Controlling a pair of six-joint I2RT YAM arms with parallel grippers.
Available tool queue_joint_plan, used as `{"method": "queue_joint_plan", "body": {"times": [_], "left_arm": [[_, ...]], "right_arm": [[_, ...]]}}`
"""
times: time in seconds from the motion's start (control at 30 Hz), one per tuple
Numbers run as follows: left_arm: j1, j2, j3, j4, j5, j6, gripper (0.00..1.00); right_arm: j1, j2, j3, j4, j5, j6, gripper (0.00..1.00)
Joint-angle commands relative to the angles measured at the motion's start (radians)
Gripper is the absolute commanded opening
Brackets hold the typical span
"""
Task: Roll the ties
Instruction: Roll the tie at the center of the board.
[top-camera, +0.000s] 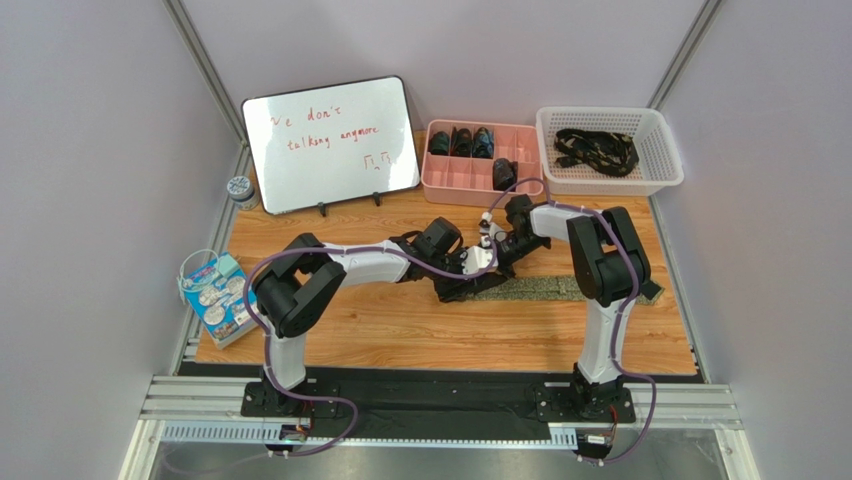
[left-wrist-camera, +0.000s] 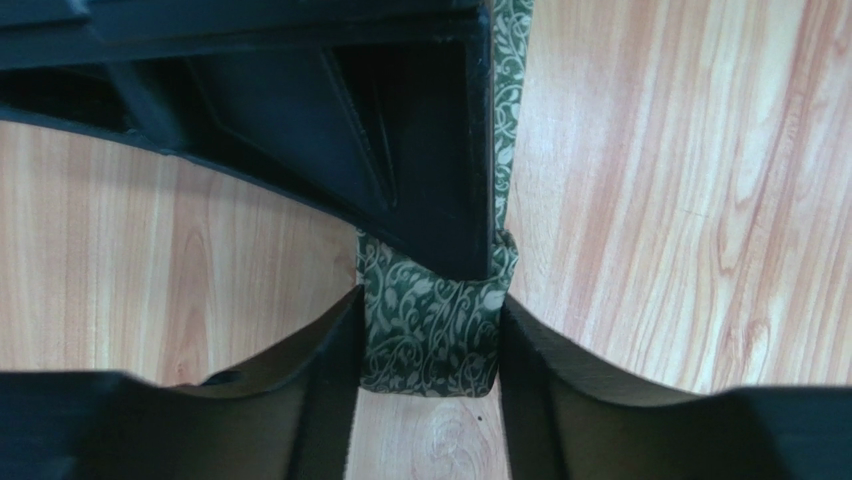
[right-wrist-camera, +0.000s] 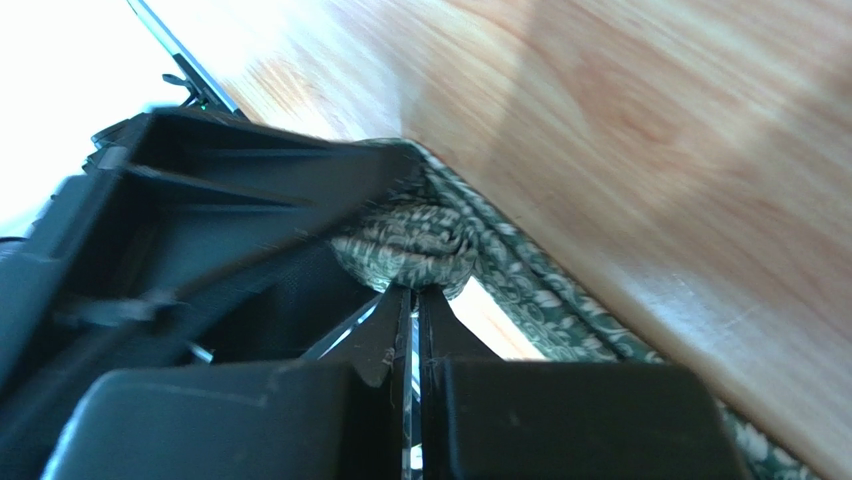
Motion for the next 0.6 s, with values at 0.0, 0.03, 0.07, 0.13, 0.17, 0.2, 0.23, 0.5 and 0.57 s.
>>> {"method": "queue_joint_plan", "body": {"times": [0.0,0.03,0.07,0.13,0.17,0.2,0.23,0.5,0.57], "left_arm": [[0.055,-0.027,-0.057,-0.01,0.062,-0.072,0.63],[0.065,-0.049,-0.065,0.01,0.106,-0.083,0.63],[0.071,-0.062,-0.092,0.037,0.119,-0.095,0.65],[0.085,-0.107,-0.127,0.139,0.134,-0.127,0.66],[0.086,-0.122,-0.167,0.189,0.14,-0.132,0.67],[0.086,-0.138,-0.189,0.269,0.148,-0.133,0.67],[0.086,-0.159,-0.23,0.309,0.171,-0.137,0.68],[0.082,-0.119,-0.276,0.554,0.213,-0.123,0.81],[0.075,-0.087,-0.261,0.575,0.202,-0.097,0.81]], "right_arm": [[-0.027,0.046,-0.04,0.035,0.1,-0.034,0.0],[-0.03,0.05,-0.042,0.035,0.113,-0.036,0.0],[-0.034,0.055,-0.043,0.035,0.133,-0.037,0.0],[-0.035,0.063,-0.04,0.037,0.153,-0.039,0.0],[-0.038,0.07,-0.04,0.037,0.166,-0.037,0.0],[-0.037,0.075,-0.037,0.042,0.17,-0.036,0.0],[-0.035,0.078,-0.036,0.043,0.174,-0.036,0.0],[-0.037,0.139,-0.008,0.034,0.191,-0.03,0.0],[-0.035,0.148,-0.002,0.031,0.185,-0.04,0.0]]}}
